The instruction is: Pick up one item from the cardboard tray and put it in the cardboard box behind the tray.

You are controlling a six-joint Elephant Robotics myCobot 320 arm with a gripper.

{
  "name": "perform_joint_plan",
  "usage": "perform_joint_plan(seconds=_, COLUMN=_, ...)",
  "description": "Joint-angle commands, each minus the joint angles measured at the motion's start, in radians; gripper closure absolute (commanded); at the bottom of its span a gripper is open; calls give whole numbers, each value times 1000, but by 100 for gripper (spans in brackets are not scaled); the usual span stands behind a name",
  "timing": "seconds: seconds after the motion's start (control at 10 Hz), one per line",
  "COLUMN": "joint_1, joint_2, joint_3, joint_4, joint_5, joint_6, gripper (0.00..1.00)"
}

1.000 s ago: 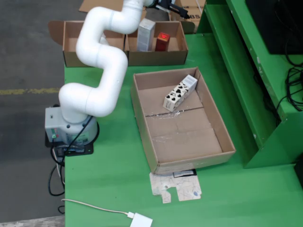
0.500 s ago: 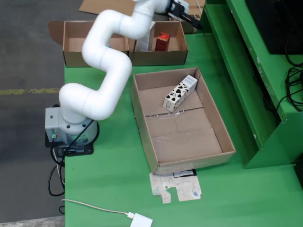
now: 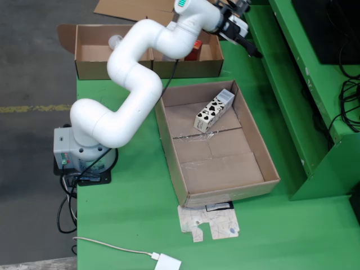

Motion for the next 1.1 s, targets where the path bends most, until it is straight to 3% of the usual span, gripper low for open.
perform_joint_plan(seconds=0.0, joint_1=-184, joint_2=45, joint_3=26, joint_4=12, joint_5=-10, joint_6=9, gripper=0)
perform_joint_plan(seconds=0.1, joint_1=-215, joint_2=66, joint_3=26, joint_4=12, joint_5=-9, joint_6=8, gripper=0)
perform_joint_plan(seconds=0.2, joint_1=-281, joint_2=111, joint_3=26, joint_4=-67, joint_5=129, joint_6=44, gripper=0)
perform_joint_plan(seconds=0.3, joint_1=-364, joint_2=239, joint_3=26, joint_4=-418, joint_5=443, joint_6=156, gripper=0)
perform_joint_plan(seconds=0.4, joint_1=-403, joint_2=347, joint_3=26, joint_4=-722, joint_5=563, joint_6=186, gripper=0)
perform_joint_plan(seconds=0.6, joint_1=-403, joint_2=347, joint_3=26, joint_4=-722, joint_5=563, joint_6=186, gripper=0)
perform_joint_plan(seconds=0.7, joint_1=-462, joint_2=492, joint_3=26, joint_4=-1120, joint_5=638, joint_6=174, gripper=0)
perform_joint_plan(seconds=0.9, joint_1=-462, joint_2=492, joint_3=26, joint_4=-1120, joint_5=638, joint_6=174, gripper=0)
perform_joint_plan(seconds=1.0, joint_1=-490, joint_2=530, joint_3=26, joint_4=-1229, joint_5=654, joint_6=153, gripper=0)
